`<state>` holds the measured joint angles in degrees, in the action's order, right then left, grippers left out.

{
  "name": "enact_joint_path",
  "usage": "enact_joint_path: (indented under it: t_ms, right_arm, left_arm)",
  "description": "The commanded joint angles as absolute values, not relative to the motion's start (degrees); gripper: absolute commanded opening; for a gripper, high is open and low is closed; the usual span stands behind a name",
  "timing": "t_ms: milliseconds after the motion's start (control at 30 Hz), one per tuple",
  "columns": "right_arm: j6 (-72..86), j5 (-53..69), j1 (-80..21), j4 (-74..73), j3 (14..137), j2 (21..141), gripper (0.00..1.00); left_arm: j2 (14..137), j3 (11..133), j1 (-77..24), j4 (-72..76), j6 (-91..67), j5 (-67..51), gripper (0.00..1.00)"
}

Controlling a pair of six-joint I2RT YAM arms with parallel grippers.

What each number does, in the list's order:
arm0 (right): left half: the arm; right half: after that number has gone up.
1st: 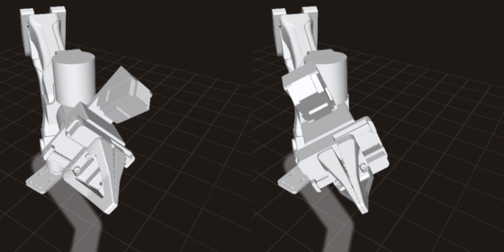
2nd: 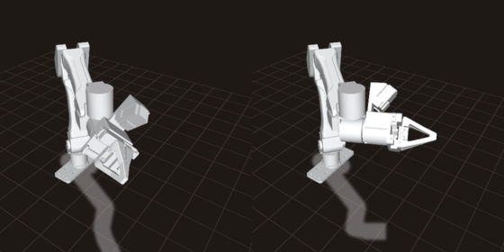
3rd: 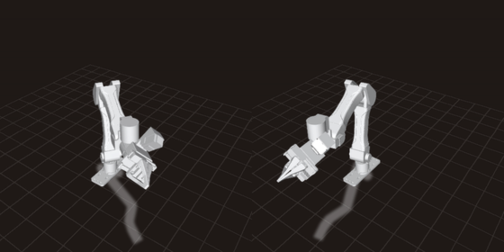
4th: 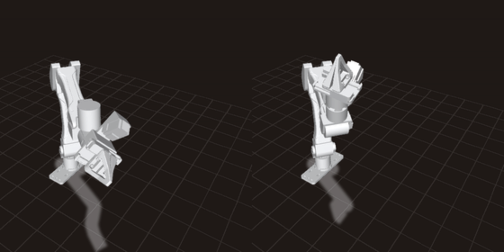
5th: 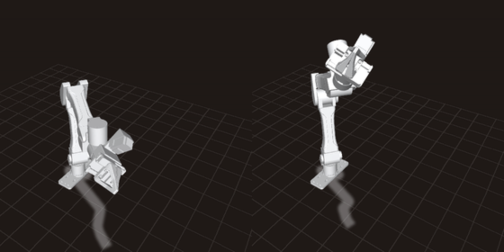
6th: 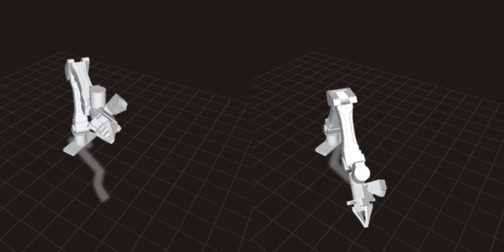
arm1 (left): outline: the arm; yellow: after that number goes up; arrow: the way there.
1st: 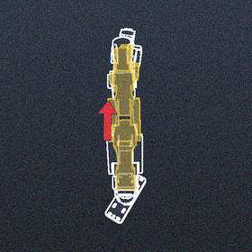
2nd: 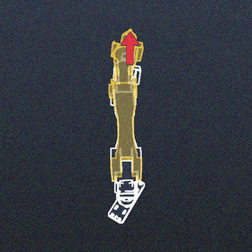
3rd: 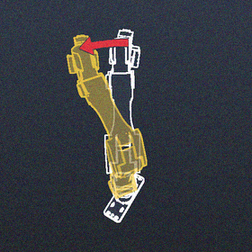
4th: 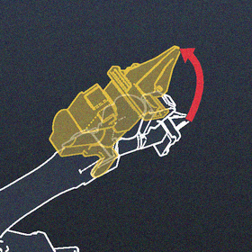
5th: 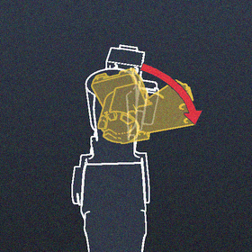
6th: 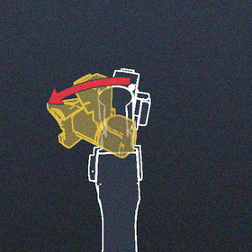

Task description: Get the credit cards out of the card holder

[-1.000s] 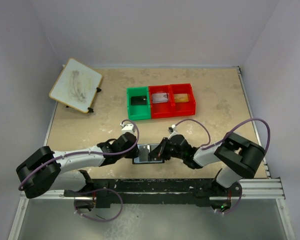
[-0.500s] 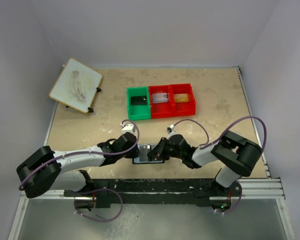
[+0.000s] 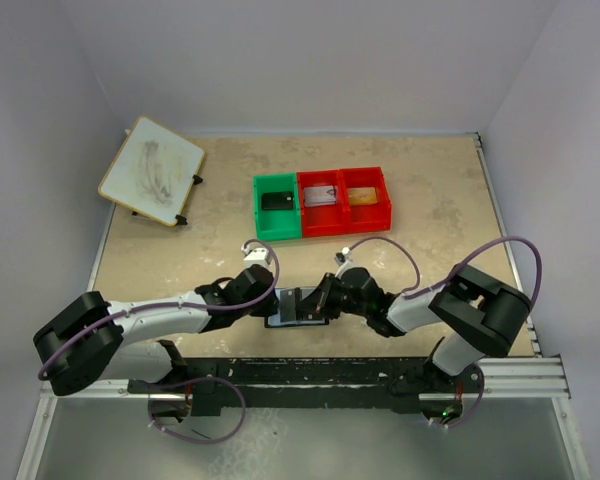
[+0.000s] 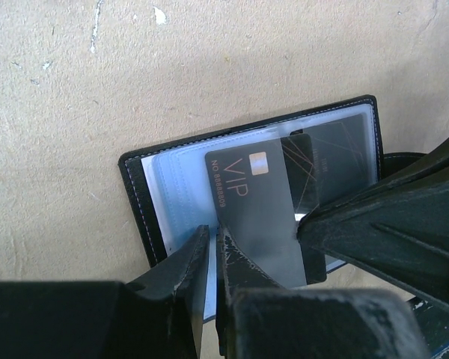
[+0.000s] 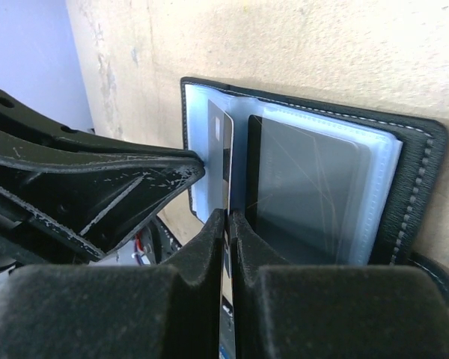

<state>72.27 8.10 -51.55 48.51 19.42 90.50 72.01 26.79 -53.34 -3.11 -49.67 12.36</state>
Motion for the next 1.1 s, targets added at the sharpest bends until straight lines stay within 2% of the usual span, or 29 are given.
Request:
enact_joint_path:
  t_ms: [0,500,867,1067]
  right_arm:
    - [71.44,6.82,-50.46,48.23,18.46,88.59,0.06]
    - [71.56,8.09,-50.19,50.97,18.47,91.11,0.09]
    - [71.73,8.29,-50.1,50.61,18.08,91.02,0.09]
    - [71.35,8.8,-50.06,50.58,18.81,92.27,0.09]
  left_arm:
    - [73.04,27.25,-53.37,-7.29,-47.32,13.53,0.06]
    - [71.61,28.5,-53.42,-7.53,-47.53,13.92,0.07]
    - [67.08,31.43,-53.36,-5.45,-49.34,16.15,0.24]
    - [69.15,29.7,-53.35,-1.77,-49.46,13.23,0.26]
